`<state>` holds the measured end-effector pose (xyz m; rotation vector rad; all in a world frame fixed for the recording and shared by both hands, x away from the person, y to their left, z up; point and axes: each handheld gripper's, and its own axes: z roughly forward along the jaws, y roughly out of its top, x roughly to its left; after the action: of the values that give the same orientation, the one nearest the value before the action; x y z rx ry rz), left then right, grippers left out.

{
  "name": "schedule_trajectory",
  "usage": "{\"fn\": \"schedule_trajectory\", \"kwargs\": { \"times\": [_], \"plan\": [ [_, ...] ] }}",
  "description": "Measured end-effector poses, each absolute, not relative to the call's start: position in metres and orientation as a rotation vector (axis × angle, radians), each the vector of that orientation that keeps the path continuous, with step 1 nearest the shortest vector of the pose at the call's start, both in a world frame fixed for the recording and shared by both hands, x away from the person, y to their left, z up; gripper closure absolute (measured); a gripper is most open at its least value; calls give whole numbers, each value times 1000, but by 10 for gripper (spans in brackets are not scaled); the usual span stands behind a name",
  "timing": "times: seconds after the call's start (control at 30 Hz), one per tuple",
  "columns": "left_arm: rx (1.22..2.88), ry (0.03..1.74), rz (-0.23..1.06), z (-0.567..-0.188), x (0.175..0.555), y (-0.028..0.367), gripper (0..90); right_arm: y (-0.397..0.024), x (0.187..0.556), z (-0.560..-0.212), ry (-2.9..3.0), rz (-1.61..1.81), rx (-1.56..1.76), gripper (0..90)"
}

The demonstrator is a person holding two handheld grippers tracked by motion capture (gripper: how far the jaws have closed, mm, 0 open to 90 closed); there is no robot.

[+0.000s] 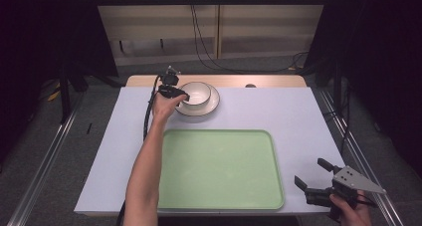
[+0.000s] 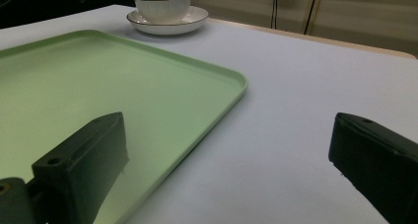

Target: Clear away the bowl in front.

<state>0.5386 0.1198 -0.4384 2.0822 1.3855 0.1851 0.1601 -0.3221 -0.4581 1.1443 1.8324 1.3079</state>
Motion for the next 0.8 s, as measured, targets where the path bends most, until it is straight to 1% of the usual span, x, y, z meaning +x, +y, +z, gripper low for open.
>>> {"fn": "schedule_trajectory", "kwargs": {
  "times": [0.03, 0.07, 0.1, 0.13, 0.17, 0.27, 0.3, 0.43, 0.5, 0.6, 0.67, 0.8],
  "plan": [
    [2087, 1395, 176, -440, 540, 121, 595, -322, 160, -458, 1832, 1309, 1144, 9],
    [2099, 1390, 168, -440, 541, 122, 614, -322, 160, -458, 1830, 1311, 1146, 9],
    [2078, 1405, 164, -443, 542, 121, 674, -322, 160, -458, 1827, 1310, 1147, 9],
    [2078, 1405, 164, -443, 542, 121, 680, -322, 160, -458, 1827, 1310, 1147, 9],
    [2050, 1425, 136, -445, 544, 121, 683, -322, 160, -459, 1826, 1308, 1147, 9],
    [2052, 1425, 111, -446, 547, 123, 704, -322, 160, -459, 1832, 1306, 1145, 9],
    [2021, 1447, 98, -447, 547, 122, 721, -322, 160, -459, 1831, 1307, 1145, 9],
    [2034, 1446, 90, -449, 549, 123, 783, -321, 160, -459, 1840, 1306, 1139, 9],
    [1987, 1477, 66, -452, 549, 122, 794, -322, 160, -459, 1833, 1307, 1143, 9],
    [1995, 1475, 48, -452, 550, 125, 797, -322, 160, -459, 1834, 1308, 1142, 9],
    [1937, 1514, 44, -453, 550, 125, 814, -322, 160, -459, 1835, 1309, 1142, 9],
    [1948, 1508, 25, -452, 551, 127, 819, -322, 160, -459, 1834, 1309, 1143, 8]
  ]
}}
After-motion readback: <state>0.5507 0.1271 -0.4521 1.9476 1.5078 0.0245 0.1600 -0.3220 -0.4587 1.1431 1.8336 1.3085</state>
